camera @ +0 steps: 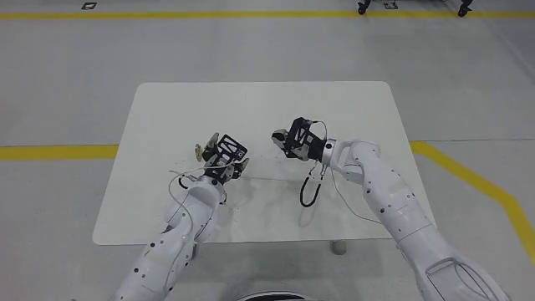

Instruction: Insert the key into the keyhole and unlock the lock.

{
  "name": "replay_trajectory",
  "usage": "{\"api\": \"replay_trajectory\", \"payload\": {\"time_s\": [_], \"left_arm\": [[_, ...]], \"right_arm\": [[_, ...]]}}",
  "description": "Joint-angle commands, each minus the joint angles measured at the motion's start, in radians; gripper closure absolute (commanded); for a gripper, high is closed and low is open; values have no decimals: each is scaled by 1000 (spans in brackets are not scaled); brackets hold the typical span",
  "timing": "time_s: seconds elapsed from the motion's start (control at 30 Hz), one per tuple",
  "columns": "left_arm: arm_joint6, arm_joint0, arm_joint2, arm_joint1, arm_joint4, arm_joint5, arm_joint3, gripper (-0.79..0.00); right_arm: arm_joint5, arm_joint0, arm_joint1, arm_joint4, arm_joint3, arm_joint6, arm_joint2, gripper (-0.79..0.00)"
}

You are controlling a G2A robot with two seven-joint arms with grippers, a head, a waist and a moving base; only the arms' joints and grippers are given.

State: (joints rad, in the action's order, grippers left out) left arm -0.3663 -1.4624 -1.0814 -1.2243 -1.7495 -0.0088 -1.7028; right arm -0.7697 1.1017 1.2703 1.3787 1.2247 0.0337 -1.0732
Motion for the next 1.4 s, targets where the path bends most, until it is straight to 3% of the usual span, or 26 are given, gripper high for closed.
{"api": "replay_trajectory", "payload": {"time_s": [0.0,0.1,0.17,0.27,0.33,0.43,0.53,0.63,0.83,1.07,1.13,1.3,1.37], "left_arm": [[0,0,0,0,0,0,-1,-785],[22,-6,-7,-1,35,-6,-9,-785],[98,-26,-63,2,175,-37,-31,-785],[198,-58,-193,14,441,-180,-49,-785],[298,-84,-276,23,535,-263,-53,-785],[370,-94,-353,34,789,-533,14,-785],[267,-35,-369,47,1075,-832,151,-785],[128,52,-319,56,1282,-1003,272,-785],[-12,158,-204,70,1515,-1003,329,-785],[-193,240,-100,82,1810,-1003,418,-770],[-253,263,-87,84,1871,-1003,450,-640],[-322,295,-75,81,1919,-1003,492,-545],[-329,300,-72,78,1918,-1003,494,-449]], "right_arm": [[0,0,0,0,0,0,0,0],[4,2,0,-3,1,2,-1,0],[18,17,-1,-51,3,36,-22,0],[-44,30,-7,-139,-21,101,-54,0],[-99,27,-8,-190,-45,125,-61,0],[-197,9,-5,-268,-96,155,-50,0],[-243,-16,6,-354,-148,178,-9,0],[-243,-50,19,-473,-188,183,75,0],[-243,-151,33,-724,-267,133,244,0],[-243,-209,30,-974,-303,113,347,0],[-243,-217,26,-1040,-306,101,363,0],[-243,-235,21,-1157,-331,42,403,0],[-243,-244,22,-1196,-339,16,415,0]]}}
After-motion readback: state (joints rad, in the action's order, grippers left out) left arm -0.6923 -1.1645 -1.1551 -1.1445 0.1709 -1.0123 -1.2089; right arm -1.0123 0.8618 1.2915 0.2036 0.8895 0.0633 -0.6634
